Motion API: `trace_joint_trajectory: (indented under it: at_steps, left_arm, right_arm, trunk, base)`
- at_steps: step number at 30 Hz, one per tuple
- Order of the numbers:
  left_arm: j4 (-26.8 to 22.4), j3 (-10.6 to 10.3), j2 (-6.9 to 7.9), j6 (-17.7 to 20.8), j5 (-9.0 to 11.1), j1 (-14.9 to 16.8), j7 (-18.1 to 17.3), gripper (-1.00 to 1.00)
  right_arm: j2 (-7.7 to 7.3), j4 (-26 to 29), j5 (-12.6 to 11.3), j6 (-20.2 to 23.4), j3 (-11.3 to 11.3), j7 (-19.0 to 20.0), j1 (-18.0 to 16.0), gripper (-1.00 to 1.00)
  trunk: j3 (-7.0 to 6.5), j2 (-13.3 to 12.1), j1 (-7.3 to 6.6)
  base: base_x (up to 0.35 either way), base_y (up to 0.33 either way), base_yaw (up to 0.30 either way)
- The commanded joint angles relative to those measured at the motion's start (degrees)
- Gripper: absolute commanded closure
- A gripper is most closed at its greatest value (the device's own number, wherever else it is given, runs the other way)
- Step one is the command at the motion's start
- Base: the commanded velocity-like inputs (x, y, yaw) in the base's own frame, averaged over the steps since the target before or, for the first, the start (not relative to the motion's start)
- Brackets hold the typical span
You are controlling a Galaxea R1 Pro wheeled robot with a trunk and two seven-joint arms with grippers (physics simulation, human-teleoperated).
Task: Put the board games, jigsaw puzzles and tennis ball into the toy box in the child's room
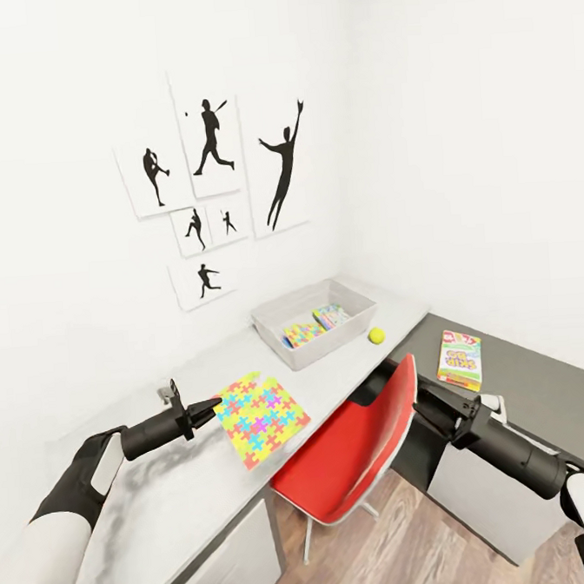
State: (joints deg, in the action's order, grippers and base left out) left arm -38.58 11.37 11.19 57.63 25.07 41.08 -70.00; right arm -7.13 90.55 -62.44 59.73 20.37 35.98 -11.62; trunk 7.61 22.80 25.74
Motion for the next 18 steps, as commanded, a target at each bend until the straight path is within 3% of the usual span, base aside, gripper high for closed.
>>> trace_joint_trajectory:
  at_steps: [1,18]
  left_arm:
    - [0.0,0.0,-0.01,0.4,0.1,0.1,-0.1,1.0]
    - [0.0,0.0,-0.02,0.4,0.1,0.1,-0.2,1.0]
  right_arm:
    - [0.0,0.0,0.3,0.2,0.1,0.4,-0.1,-1.0]
    - [0.08,0.0,0.3,0.2,-0.1,0.4,-0.1,-1.0]
  trunk:
    - [0.12,0.1,0.04]
    - [0.11,0.1,0.04]
  base:
    - [0.102,-0.217,-0.02]
    - [0.092,-0.031,-0.002]
